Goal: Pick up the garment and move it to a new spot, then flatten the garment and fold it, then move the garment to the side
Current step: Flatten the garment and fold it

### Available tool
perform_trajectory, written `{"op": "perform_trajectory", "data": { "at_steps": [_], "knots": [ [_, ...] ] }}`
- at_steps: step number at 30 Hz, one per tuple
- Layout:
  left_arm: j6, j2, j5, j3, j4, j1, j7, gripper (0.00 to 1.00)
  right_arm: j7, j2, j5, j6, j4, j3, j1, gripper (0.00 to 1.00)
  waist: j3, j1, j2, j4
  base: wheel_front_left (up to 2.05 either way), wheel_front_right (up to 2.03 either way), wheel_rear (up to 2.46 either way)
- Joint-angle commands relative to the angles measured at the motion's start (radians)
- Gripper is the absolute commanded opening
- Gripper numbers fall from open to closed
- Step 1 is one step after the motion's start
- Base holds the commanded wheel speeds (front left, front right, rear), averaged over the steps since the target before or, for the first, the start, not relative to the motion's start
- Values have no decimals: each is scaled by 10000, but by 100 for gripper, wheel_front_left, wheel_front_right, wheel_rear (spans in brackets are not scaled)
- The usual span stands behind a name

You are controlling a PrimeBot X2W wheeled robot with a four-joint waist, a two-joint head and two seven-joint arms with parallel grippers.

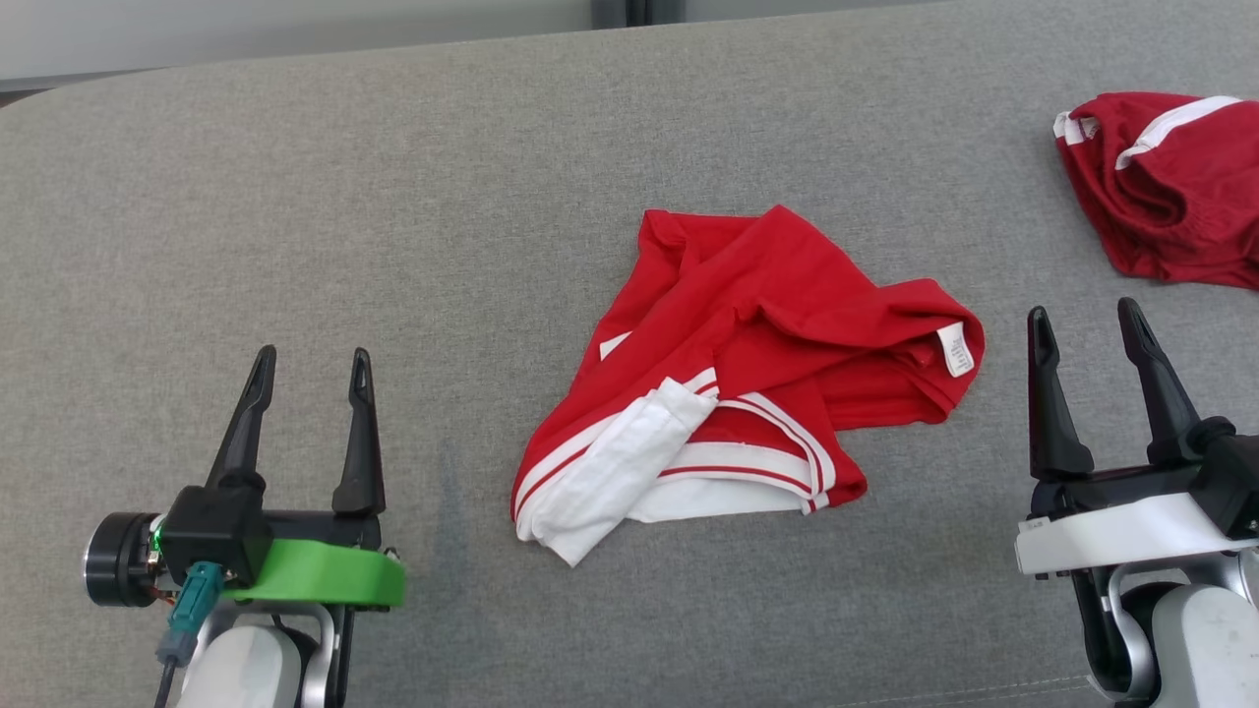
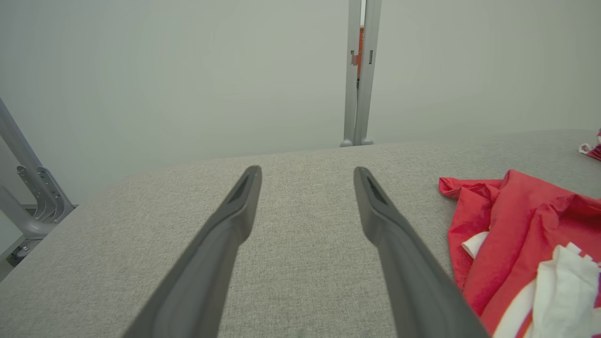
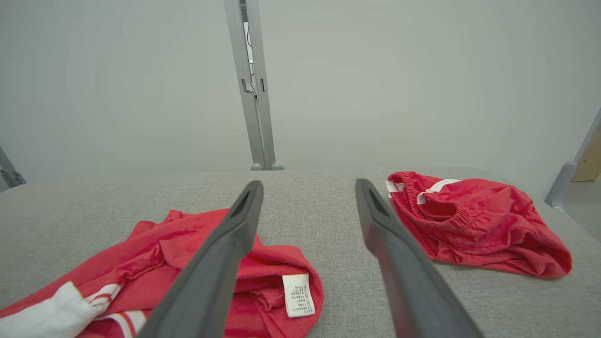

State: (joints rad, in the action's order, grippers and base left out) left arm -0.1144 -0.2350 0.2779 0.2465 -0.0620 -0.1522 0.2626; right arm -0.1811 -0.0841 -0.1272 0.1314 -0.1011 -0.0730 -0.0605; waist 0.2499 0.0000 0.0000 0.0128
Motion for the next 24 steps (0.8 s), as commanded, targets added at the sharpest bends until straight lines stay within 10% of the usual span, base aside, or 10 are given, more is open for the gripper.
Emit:
{"op": "perform_trajectory", "data": {
  "at_steps": [1, 24],
  "knots": [
    [-32, -91, -31, -3, 25, 132, 21, 100, 51, 2, 1, -15, -66, 17, 155, 100, -16, 0, 0, -4, 0, 0, 0],
    [154, 184, -109, 223, -13, -685, 23, 100, 386, -72, -800, -15, 3775, 1231, -1405, 100, 813, 0, 0, 396, 0, 0, 0]
  ]
}}
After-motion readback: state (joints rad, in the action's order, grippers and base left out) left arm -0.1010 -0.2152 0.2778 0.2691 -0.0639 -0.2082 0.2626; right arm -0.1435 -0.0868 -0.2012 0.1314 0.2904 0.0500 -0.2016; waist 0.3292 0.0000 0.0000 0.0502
